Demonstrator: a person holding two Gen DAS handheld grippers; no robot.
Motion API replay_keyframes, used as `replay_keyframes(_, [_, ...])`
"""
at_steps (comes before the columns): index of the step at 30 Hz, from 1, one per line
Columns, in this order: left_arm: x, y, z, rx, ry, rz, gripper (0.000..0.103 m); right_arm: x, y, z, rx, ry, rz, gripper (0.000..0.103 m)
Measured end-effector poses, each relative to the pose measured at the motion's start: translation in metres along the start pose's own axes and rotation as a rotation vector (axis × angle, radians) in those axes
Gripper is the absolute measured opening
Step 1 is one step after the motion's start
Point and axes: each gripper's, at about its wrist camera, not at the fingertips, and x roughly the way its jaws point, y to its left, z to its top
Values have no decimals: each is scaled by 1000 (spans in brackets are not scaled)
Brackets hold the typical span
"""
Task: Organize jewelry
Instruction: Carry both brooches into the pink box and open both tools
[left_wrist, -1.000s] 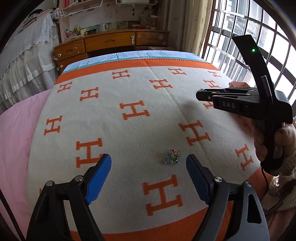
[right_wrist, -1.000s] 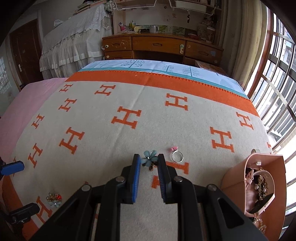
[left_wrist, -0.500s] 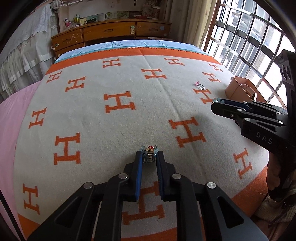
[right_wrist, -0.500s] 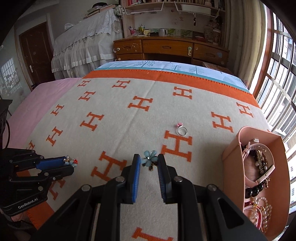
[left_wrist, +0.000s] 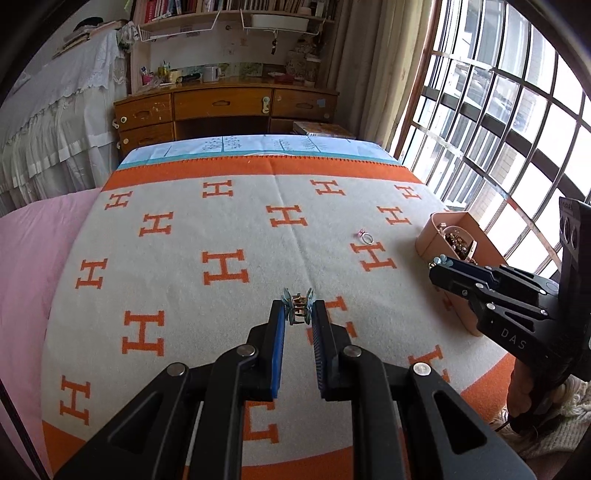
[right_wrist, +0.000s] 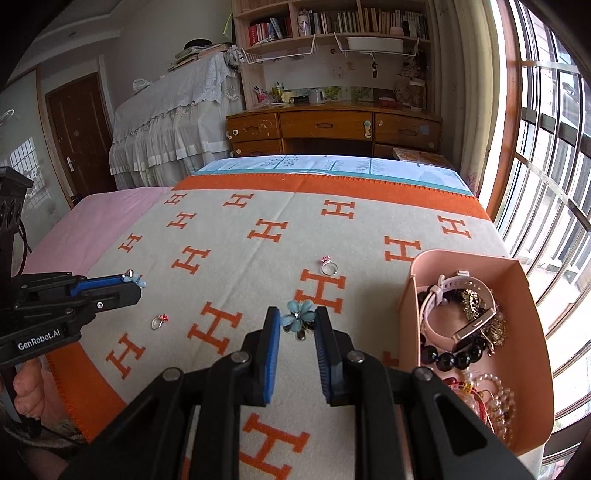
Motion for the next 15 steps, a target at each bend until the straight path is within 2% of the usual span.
replay_keyframes(7, [-15, -19, 24, -10, -27, -80, 12, -27, -15, 2, 17, -64, -19, 19])
replay_keyframes(15, [-13, -91, 59, 117, -52, -219, 12, -71, -62, -3, 108, -130, -80, 18])
